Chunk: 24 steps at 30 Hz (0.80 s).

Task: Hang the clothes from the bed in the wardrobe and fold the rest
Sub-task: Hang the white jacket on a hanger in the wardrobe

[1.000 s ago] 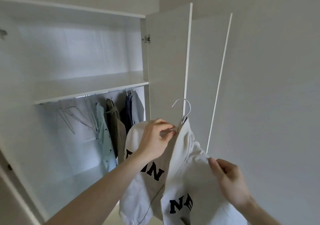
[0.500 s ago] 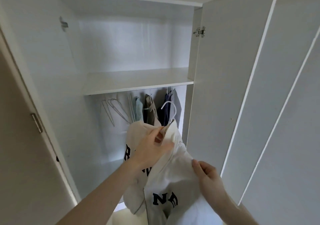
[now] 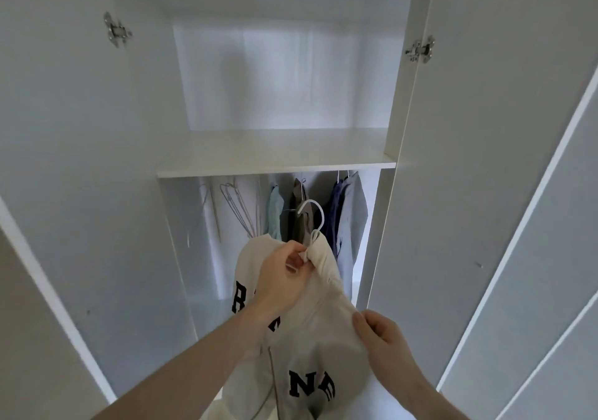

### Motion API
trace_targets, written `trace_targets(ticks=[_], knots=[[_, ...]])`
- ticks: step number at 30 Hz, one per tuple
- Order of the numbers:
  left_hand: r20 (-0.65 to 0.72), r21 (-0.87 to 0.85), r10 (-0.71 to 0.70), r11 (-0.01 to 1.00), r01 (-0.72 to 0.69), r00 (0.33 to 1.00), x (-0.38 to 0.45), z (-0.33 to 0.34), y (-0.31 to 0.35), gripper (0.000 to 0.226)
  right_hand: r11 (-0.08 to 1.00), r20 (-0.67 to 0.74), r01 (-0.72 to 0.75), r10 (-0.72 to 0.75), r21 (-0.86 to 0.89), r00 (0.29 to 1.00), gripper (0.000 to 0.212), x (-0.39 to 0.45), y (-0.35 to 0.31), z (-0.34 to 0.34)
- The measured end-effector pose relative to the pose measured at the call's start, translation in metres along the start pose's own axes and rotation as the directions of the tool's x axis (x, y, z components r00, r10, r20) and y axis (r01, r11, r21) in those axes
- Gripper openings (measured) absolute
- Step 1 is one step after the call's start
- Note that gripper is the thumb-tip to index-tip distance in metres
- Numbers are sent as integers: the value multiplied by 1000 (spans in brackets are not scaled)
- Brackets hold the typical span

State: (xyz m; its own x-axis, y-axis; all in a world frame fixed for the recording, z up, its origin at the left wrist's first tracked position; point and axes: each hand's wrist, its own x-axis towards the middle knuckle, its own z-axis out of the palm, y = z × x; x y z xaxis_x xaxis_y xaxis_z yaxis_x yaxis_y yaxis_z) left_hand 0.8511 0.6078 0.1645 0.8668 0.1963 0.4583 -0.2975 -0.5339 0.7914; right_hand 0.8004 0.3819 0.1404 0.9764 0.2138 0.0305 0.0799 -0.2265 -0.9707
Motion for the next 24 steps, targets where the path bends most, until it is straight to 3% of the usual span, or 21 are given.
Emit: trace_targets(ticks=[5,11,21,24], knots=[[-17,35,-98,995,99,995,19,2,-28,20,999,225,-6,16,-47,974,39,52,4,5],[81,185,-199,966,182,977,43,-21,-55,12,1000,289,-11,3,27,957,39,84,7,31],[208,83,-234,972,221,950,109,-42,-116,21,982,151,-94,70,163,986,43,122,40,69],[243,98,-215,976,197,946,127,-31,-138,10,978,93,-119,104,173,990,42,129,51,88]])
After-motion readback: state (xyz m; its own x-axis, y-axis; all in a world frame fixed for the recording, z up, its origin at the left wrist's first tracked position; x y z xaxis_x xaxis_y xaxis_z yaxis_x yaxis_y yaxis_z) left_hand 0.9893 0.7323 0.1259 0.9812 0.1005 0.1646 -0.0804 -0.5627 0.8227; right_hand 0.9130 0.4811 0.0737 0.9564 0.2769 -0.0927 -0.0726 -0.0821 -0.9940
